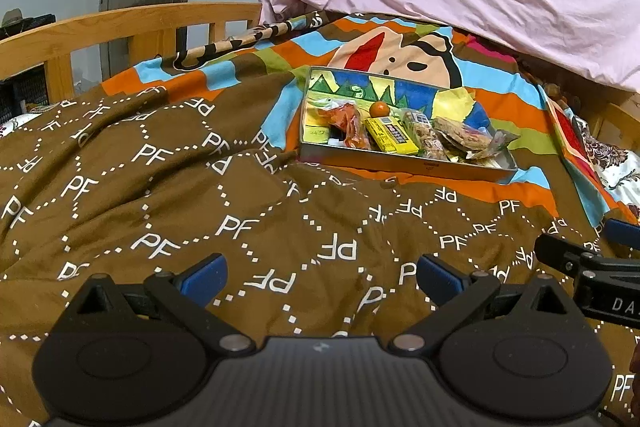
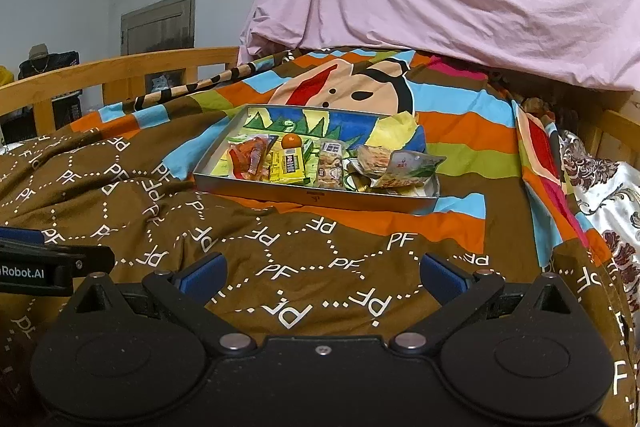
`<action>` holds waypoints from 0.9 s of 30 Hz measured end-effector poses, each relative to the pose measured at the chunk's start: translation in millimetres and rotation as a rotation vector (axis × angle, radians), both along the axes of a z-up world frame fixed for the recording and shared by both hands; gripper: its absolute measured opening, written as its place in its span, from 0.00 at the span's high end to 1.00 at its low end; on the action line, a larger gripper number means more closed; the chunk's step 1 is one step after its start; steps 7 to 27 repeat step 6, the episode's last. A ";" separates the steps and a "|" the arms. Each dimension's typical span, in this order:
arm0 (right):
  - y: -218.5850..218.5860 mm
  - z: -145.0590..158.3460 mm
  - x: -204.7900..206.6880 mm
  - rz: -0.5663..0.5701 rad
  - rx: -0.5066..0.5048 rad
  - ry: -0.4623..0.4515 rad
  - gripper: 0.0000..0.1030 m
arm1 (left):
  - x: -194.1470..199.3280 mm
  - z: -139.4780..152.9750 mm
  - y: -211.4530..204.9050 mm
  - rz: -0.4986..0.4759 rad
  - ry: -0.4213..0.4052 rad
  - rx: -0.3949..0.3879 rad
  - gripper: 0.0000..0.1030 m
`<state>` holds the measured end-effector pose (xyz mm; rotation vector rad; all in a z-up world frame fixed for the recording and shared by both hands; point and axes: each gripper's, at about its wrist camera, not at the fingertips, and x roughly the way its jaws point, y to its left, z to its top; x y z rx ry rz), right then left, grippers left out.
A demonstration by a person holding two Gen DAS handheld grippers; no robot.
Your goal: Organize snacks
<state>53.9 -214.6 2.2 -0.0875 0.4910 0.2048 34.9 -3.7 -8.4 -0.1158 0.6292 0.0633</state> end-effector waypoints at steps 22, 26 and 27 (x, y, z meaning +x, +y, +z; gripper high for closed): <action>1.5 0.8 -0.6 0.006 -0.006 -0.003 0.01 | -0.1 -0.2 0.0 0.000 0.000 0.001 0.00; 1.5 0.8 -0.6 0.006 -0.006 -0.003 0.01 | -0.1 -0.2 0.0 0.000 0.000 0.001 0.00; 1.5 0.8 -0.6 0.006 -0.006 -0.003 0.01 | -0.1 -0.2 0.0 0.000 0.000 0.001 0.00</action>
